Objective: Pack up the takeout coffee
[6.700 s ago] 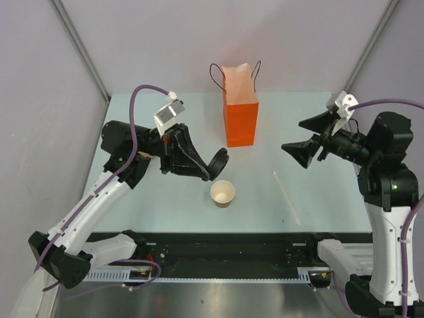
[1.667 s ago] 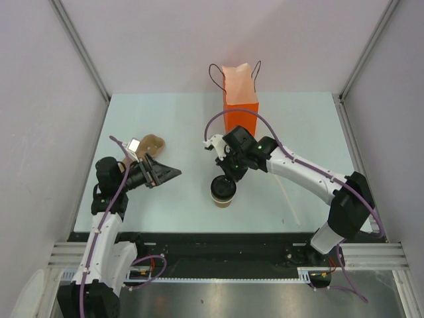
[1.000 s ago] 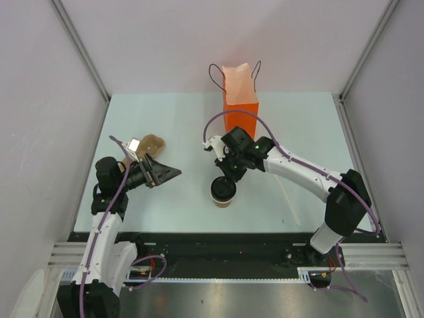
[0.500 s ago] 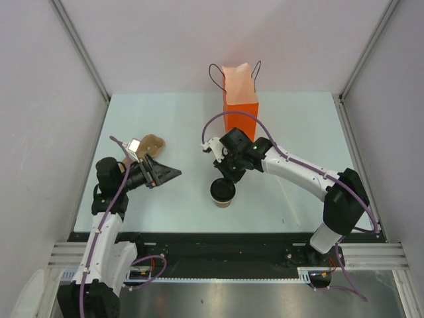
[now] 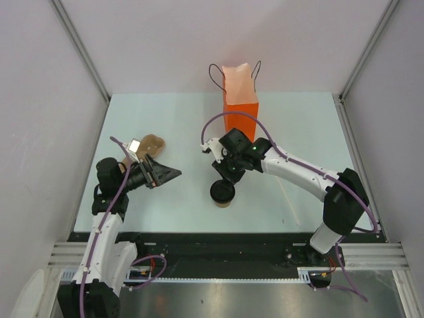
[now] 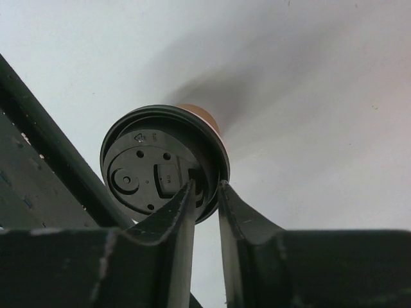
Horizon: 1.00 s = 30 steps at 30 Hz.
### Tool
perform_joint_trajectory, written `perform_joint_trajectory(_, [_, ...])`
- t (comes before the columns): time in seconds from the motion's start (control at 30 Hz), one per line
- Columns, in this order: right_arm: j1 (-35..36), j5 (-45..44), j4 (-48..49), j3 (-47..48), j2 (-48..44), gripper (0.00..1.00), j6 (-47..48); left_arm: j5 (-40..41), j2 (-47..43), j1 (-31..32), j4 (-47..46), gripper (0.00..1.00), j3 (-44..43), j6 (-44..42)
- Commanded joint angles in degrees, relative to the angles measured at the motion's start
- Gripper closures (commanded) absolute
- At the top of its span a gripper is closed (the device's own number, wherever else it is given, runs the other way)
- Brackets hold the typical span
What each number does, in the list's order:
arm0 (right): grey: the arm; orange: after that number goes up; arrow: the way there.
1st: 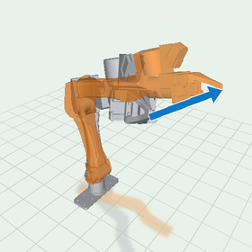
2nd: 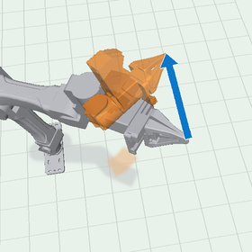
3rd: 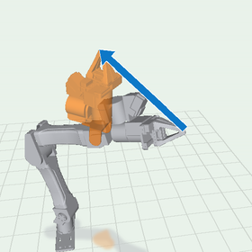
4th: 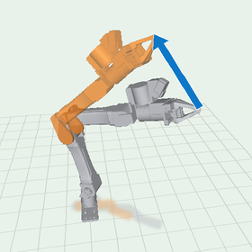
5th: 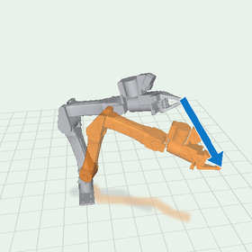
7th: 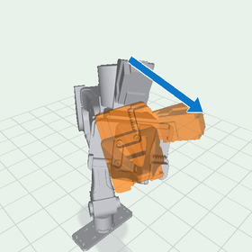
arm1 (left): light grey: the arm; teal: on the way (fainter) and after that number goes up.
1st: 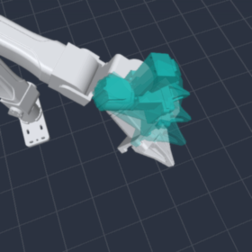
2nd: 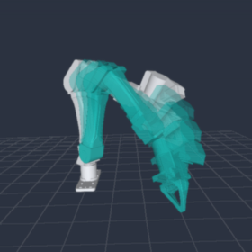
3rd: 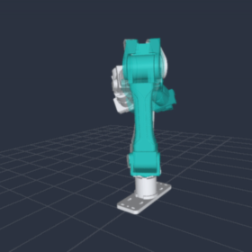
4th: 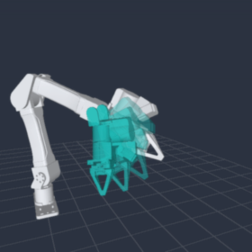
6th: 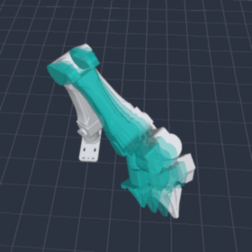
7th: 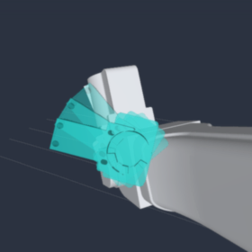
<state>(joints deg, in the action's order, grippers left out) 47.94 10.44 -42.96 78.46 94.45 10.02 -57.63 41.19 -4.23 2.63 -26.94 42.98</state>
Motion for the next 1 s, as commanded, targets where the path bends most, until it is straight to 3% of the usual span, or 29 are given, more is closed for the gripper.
perform_joint_trajectory(0.0, [0.4, 0.46, 1.3, 2.05, 0.03, 0.72, -0.44, -0.12, -0.67, 0.36, -1.4, 0.05, 0.22, -1.41])
perform_joint_trajectory(0.1, [0.22, 0.55, 1.39, 2.14, -0.32, 0.7, -0.53, -0.03, -0.67, 0.28, -1.4, 0.05, 0.31, -1.32])
perform_joint_trajectory(0.17, [0.05, 0.55, 1.39, 2.31, -0.93, 0.62, -0.36, -0.56, -0.59, 0.27, -1.49, 0.05, 0.13, -1.32])
perform_joint_trajectory(0.3, [-3.02, 4.49, -0.28, 4.25, -3.13, 0.37, -0.44, -2.49, 0.82, 0.45, -1.67, 0.05, -1.36, -2.02])
perform_joint_trajectory(0.5, [-13.3, 22.14, -2.83, 4.69, -9.36, 0.26, -0.7, -6.27, 6.79, 2.72, -2.46, 0.05, -4.44, -3.17])
perform_joint_trajectory(0.63, [-18.14, 38.38, -1.43, 1.8, -12.01, 0.32, -5.09, -5.49, 10.31, 10.1, -5.7, 0.09, -5.93, -2.99])
perform_joint_trajectory(0.77, [-18.85, 48.43, 5.57, -3.82, -12.98, 0.43, -13.96, -2.67, 14.0, 19.77, -8.43, 0.17, -7.25, -2.82])
perform_joint_trajectory(0.87, [-19.11, 51.08, 10.34, -8.83, -12.98, 0.5, -19.24, -2.31, 18.04, 26.0, -11.41, 0.3, -7.6, -1.59])
perform_joint_trajectory(0.97, [-19.03, 52.75, 14.11, -12.09, -11.49, 0.66, -23.11, -3.19, 23.74, 29.96, -15.9, 0.48, -9.09, 0.7])
